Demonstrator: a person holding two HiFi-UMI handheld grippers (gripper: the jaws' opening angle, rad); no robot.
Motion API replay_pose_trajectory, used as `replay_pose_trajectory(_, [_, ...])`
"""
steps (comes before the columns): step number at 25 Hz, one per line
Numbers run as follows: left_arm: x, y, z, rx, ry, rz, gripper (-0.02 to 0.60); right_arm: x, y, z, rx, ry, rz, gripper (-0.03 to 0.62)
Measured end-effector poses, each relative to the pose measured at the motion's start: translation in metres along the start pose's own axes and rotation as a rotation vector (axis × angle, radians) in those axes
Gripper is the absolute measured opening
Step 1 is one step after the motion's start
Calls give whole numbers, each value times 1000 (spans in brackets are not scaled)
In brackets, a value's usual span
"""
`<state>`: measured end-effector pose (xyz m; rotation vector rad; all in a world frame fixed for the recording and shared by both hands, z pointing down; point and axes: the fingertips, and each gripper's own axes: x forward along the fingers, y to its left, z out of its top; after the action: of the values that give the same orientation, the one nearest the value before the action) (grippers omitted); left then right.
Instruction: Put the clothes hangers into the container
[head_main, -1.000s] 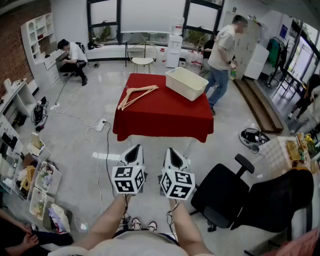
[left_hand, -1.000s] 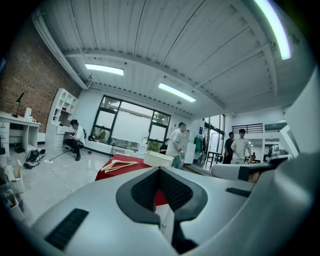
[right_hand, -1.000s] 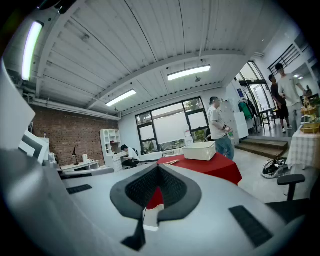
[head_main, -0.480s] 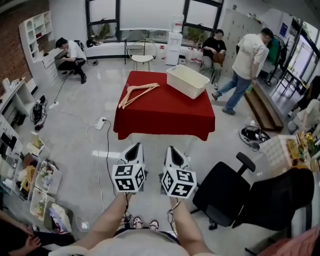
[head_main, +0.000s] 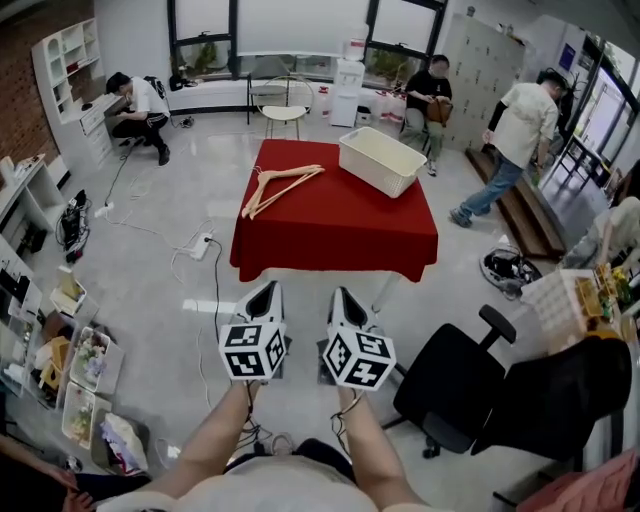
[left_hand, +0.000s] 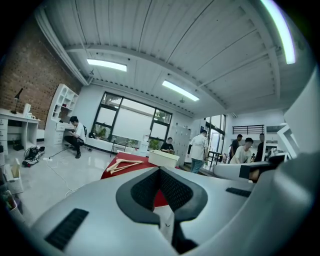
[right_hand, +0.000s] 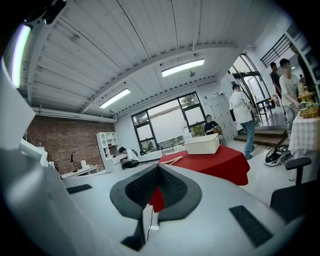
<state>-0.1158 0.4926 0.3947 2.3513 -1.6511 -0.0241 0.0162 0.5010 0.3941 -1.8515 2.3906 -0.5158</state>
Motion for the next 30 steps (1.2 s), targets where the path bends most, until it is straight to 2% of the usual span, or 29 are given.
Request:
replay_pose_trajectory(7, [24,21,0,25,22,3,2,28,-5,-7,23,22,-26,15])
replay_pose_trajectory(15, [63,35,2,17,27,31,3,67,-20,-1,14,40,-25,15])
replay_pose_trajectory(25, [128,33,19,73,34,32,3,128,-51,27,37,33,-5,15])
replay_pose_trajectory(30, [166,32,28,72,29,50,3,161,-69,39,35,44,11,15])
